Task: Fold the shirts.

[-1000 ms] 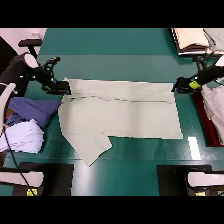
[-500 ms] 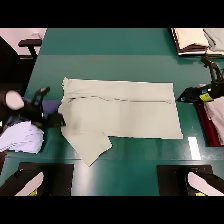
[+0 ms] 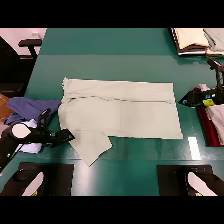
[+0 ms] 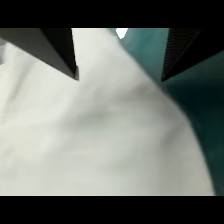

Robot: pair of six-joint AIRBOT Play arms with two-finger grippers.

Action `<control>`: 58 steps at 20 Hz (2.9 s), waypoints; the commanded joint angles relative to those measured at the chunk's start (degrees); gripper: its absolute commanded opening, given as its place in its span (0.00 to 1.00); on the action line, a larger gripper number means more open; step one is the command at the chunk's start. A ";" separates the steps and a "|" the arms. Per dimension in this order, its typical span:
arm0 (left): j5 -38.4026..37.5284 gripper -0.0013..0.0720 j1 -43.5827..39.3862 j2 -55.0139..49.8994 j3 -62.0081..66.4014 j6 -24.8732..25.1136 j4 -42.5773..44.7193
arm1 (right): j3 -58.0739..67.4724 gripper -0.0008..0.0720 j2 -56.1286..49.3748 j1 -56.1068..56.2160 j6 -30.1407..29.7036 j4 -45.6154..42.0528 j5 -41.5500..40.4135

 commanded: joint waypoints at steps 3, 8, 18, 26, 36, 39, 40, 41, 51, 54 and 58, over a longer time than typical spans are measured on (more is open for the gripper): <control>6.25 0.86 -0.02 0.39 -2.62 3.15 -7.78 | -0.13 0.53 0.33 0.02 0.02 0.02 -0.28; 5.16 0.06 -0.02 0.39 -2.60 5.42 -9.46 | -0.13 0.53 0.33 -0.15 0.02 -0.02 -0.04; -5.81 0.05 -0.02 1.25 6.95 5.55 -1.49 | -13.25 0.55 0.26 -21.81 0.00 -0.63 5.92; -5.25 0.05 -0.02 1.22 7.76 5.57 -1.42 | -30.14 0.55 -5.49 -25.27 0.00 4.00 -0.66; -12.74 0.05 -0.02 2.19 12.31 5.90 1.73 | -30.08 0.03 -3.06 -14.47 0.04 7.65 -8.35; -18.75 0.05 -0.02 7.63 15.02 3.76 3.82 | -26.64 0.03 4.39 -15.32 0.04 -1.33 0.07; -22.36 0.05 -0.02 9.44 15.06 3.28 3.30 | -24.76 0.03 6.62 -15.32 0.04 -4.74 4.09; -26.10 0.05 -0.02 10.78 15.06 1.86 1.70 | -22.71 0.03 9.09 -15.32 0.04 -7.93 8.04; -11.15 0.05 -1.49 -1.64 19.23 7.98 -2.58 | -7.50 0.03 3.41 -6.38 2.23 -10.62 2.75; -6.69 0.05 -1.49 -14.97 27.85 10.49 1.88 | 0.81 0.03 -9.03 -3.43 2.40 -10.60 0.46; -3.39 0.06 -1.49 -29.09 37.99 14.82 1.97 | 9.68 0.03 -21.66 -2.10 2.40 -10.40 0.39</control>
